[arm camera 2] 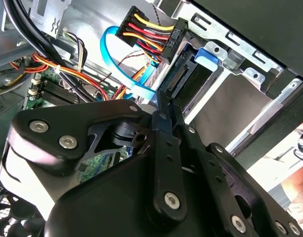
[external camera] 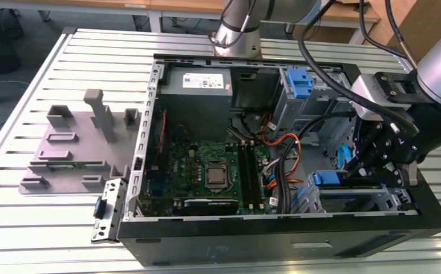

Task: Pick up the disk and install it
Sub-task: 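Insert the first disk wire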

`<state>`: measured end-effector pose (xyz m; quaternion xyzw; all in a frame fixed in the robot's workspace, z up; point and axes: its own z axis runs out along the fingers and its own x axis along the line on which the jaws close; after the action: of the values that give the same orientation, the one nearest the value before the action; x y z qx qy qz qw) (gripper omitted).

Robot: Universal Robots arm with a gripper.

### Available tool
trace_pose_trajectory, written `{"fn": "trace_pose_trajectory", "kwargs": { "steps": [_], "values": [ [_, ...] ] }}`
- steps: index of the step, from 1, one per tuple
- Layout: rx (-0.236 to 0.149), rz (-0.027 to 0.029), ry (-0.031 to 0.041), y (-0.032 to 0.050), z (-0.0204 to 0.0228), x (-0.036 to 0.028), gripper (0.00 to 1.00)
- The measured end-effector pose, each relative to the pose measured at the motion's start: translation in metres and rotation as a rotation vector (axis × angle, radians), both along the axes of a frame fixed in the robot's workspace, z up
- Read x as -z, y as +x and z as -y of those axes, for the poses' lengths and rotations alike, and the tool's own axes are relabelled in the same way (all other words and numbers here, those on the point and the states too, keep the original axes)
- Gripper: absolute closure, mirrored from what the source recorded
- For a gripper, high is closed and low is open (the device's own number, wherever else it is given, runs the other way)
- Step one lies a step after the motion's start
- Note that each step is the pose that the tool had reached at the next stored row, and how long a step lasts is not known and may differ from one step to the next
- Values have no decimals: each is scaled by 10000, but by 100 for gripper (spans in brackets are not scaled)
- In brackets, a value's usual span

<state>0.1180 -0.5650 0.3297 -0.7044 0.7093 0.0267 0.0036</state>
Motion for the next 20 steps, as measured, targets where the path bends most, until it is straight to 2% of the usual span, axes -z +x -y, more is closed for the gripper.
{"fn": "trace_pose_trajectory", "kwargs": {
  "steps": [5,6,10,12,17,20],
  "values": [
    [0,0,8,0,-1,5,83],
    [0,0,6,0,0,5,76],
    [0,0,-1,0,0,-2,76],
    [0,0,3,0,0,-31,76],
    [0,-1,2,0,0,-150,76],
    [0,0,2,0,0,-191,76]
  ]
}}
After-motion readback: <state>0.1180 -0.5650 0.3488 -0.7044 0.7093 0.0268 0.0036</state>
